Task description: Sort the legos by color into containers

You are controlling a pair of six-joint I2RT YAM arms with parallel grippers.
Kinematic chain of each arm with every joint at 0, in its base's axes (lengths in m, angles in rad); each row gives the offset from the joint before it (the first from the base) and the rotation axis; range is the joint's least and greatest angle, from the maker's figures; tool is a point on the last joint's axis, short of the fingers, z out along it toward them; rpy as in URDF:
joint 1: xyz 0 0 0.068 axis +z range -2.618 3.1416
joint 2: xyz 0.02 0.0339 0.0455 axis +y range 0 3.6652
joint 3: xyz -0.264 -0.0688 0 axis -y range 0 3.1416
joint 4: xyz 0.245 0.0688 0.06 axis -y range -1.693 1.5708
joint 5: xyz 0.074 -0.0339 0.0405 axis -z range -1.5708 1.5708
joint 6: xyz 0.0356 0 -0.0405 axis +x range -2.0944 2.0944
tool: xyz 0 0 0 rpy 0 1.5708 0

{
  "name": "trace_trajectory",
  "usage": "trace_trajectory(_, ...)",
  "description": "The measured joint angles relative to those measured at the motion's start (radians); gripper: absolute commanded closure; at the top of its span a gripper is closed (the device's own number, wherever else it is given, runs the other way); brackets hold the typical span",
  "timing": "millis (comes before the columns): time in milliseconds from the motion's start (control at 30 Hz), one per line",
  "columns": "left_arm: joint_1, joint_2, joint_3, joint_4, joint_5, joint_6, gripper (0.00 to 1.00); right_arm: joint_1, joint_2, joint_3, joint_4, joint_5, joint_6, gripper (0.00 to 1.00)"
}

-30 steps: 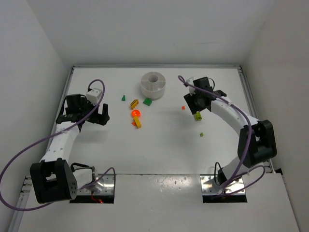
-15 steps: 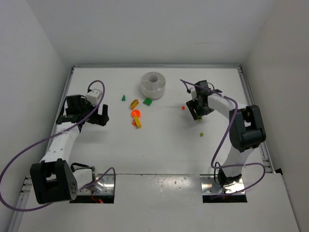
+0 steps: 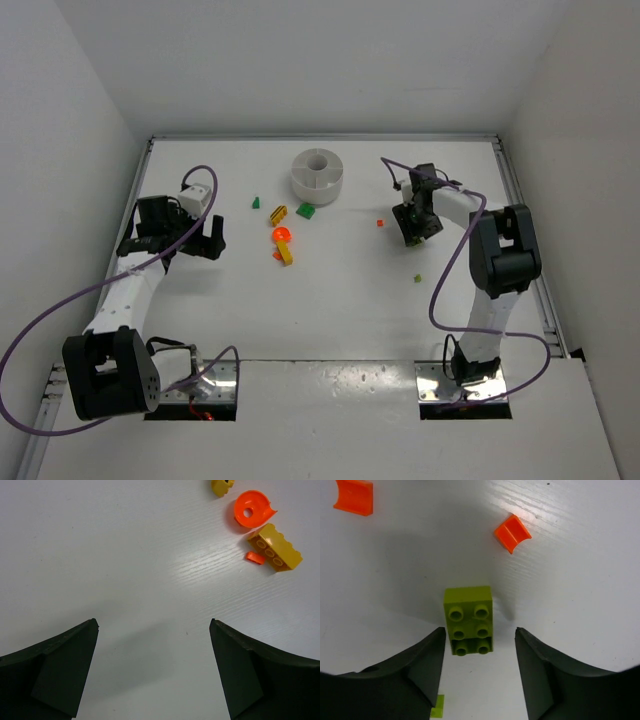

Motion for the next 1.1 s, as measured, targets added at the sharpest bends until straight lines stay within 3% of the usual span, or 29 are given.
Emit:
trace_trajectory(233, 0.000, 0.000, 0.000, 0.001, -0.005, 0.000, 0.00, -0.018, 0.016, 0.014, -0.005, -0.040, 0.007, 0.72)
trace_trajectory(367, 0.000, 0.001, -0.003, 0.005, -0.007, 0.000, 0.00, -0.019, 0.016, 0.026, -0.008, -0.066, 0.007, 0.82)
trace_trajectory(700, 0.000, 0.013, -0.011, 0.007, -0.008, -0.003, 0.00, -0.007, -0.032, 0.109, -0.058, -0.230, 0.011, 0.92)
trace_trajectory(833, 0.000, 0.015, -0.011, 0.007, -0.010, -0.007, 0.00, 0.011, -0.031, 0.286, -0.112, -0.315, 0.020, 0.95)
trace_trajectory(1100, 0.000, 0.015, -0.011, 0.007, -0.010, -0.017, 0.00, 0.055, 0.207, 0.851, -0.342, -0.408, -0.009, 0.96)
